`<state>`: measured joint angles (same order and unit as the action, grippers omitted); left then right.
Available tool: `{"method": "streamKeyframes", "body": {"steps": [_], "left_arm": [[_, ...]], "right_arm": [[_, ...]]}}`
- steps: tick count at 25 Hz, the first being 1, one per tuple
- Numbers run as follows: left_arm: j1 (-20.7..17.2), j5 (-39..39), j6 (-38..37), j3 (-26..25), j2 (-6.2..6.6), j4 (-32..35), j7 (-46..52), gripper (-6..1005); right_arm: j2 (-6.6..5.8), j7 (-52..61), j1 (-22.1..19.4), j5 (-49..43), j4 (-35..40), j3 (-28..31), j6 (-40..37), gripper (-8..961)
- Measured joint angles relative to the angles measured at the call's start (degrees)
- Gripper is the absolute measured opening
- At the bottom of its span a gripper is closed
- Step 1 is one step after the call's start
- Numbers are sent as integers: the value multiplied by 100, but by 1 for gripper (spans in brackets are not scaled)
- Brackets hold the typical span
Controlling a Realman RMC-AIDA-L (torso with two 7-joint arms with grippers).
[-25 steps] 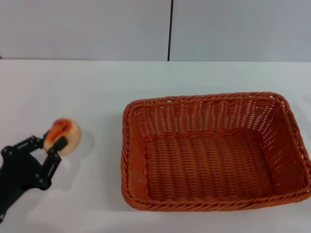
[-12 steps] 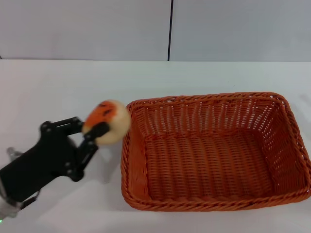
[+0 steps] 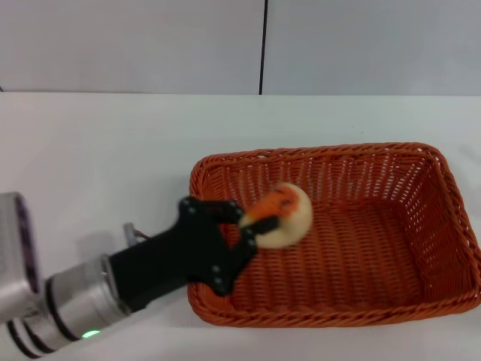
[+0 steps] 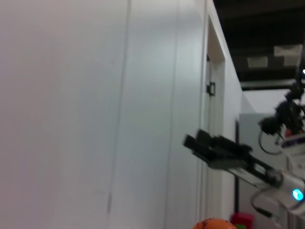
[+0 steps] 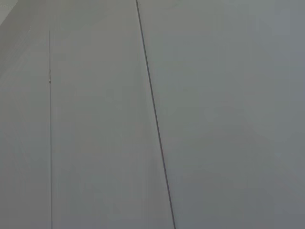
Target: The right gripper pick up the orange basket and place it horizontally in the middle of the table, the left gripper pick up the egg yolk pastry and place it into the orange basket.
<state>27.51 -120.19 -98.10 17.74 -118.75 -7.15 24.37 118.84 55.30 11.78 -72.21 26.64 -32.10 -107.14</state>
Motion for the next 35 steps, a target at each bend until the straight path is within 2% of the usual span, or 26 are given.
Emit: {"method": "streamKeyframes", "body": {"steps": [7, 15, 20, 26, 32, 35], "left_arm": [[145, -258, 240, 28, 5, -242, -78, 98], [15, -228, 379, -123, 24, -248, -14, 350], [-452, -224, 336, -867, 66, -68, -14, 489], [-1460, -218, -22, -2428, 74, 466, -31, 728], [-2116, -215, -226, -3492, 78, 767, -12, 801], [-2292, -215, -235, -3824, 79, 781, -28, 801]], "right_arm": [[4, 5, -2, 1, -69, 15, -59, 434], [-7, 4, 23, 6, -79, 26, -38, 435], [-12, -32, 1, 17, -81, 61, 1, 444], [-22, -42, -50, 21, -81, 310, 88, 461], [-28, -125, -127, 54, -193, 622, 509, 478], [-22, -671, -125, 56, -649, 1209, 516, 487]]}}
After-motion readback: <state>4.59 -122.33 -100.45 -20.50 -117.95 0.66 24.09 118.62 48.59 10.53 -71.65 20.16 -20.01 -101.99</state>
